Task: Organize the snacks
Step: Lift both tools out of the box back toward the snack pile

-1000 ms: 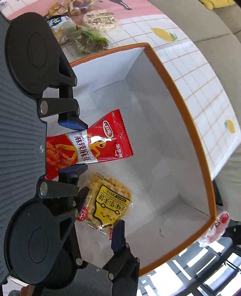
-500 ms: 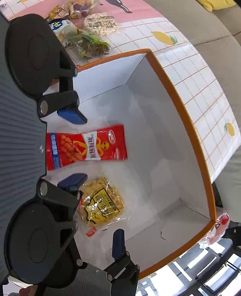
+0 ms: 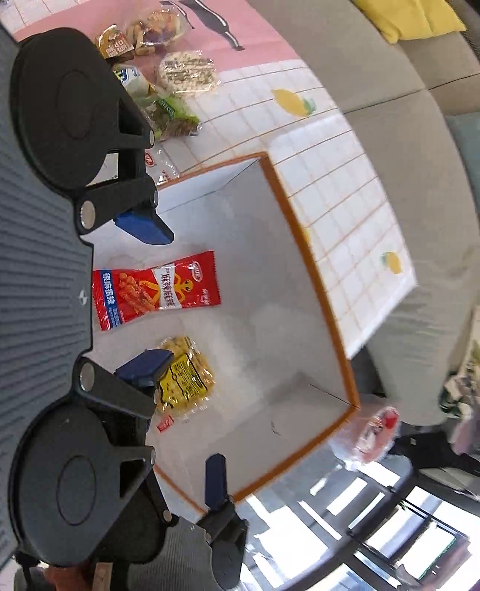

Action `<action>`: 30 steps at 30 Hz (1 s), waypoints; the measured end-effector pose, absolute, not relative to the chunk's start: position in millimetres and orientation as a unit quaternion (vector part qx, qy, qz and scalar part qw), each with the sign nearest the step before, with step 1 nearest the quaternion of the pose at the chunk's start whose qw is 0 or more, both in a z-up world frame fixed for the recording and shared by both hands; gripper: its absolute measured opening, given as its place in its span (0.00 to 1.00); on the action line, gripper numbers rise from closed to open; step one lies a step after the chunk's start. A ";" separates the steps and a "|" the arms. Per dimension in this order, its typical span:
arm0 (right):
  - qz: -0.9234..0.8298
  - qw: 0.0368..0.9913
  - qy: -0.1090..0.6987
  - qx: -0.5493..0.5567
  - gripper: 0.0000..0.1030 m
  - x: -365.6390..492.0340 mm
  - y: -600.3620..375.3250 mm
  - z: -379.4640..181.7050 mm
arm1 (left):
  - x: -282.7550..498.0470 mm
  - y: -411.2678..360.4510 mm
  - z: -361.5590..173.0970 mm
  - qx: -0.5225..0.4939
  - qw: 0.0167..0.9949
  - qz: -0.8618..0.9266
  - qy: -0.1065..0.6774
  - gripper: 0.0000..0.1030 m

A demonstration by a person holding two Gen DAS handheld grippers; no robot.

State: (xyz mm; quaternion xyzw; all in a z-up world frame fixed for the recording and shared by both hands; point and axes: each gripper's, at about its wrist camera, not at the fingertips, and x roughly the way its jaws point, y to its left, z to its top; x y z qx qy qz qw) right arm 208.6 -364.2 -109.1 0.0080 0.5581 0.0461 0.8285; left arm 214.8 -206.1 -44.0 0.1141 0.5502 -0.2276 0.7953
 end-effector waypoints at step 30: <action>0.040 0.935 0.348 0.054 0.87 96.0 -224.4 -56.9 | 101.4 -8.9 -9.9 -0.018 0.885 -0.126 0.447 0.74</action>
